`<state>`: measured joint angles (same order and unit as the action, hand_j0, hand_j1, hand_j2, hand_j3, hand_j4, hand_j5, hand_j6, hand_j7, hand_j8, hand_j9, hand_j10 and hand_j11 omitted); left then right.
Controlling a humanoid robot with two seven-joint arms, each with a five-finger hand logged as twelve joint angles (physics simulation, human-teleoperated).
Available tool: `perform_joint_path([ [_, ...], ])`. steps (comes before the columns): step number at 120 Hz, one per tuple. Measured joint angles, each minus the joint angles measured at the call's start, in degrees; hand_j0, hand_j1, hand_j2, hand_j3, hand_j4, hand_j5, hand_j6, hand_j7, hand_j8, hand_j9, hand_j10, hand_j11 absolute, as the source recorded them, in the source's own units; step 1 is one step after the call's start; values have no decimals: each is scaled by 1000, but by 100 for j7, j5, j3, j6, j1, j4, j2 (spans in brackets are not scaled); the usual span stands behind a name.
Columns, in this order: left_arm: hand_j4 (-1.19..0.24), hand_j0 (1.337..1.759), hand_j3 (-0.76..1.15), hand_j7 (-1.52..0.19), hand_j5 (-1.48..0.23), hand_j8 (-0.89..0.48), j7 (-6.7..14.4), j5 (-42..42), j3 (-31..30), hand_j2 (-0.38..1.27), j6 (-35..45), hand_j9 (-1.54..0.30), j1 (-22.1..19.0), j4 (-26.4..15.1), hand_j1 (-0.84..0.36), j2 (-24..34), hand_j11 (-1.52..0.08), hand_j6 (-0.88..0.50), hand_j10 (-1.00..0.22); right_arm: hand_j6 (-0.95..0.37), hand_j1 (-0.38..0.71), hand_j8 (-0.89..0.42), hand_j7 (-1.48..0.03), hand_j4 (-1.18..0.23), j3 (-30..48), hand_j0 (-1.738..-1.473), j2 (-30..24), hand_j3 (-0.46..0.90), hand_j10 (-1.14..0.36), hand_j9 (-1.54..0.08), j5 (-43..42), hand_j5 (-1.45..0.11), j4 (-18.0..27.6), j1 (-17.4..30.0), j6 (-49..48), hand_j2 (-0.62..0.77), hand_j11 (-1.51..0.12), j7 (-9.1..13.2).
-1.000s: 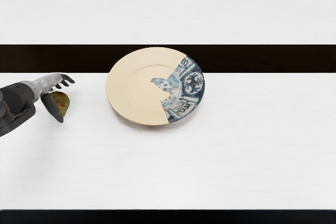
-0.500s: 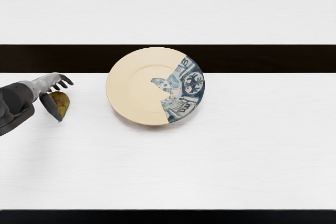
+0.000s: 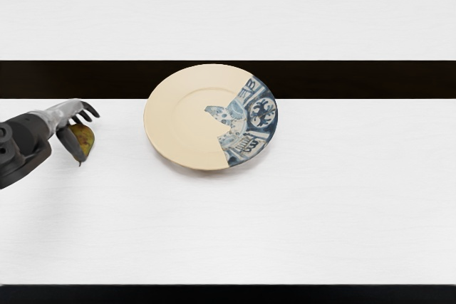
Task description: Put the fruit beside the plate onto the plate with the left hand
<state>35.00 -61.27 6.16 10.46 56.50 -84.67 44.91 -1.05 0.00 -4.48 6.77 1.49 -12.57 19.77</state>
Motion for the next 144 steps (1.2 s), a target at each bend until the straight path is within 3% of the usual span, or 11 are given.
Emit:
perform_joint_path([
  [87,-408,1657,0,-543,-546,-412,4,-126,-9,189,28,-541,-80,108,-182,-122,-539,-411,-412,0,-349,0,0,0,0,-1658,0,0,0,0,0,0,-1,0,0,0,0,0],
  [144,-498,1657,0,-633,-633,-387,6,-127,-2,279,33,-636,-78,127,-221,-123,-633,-447,-485,0,-349,0,0,0,2,-1658,0,0,0,0,0,0,0,0,0,0,0,0],
])
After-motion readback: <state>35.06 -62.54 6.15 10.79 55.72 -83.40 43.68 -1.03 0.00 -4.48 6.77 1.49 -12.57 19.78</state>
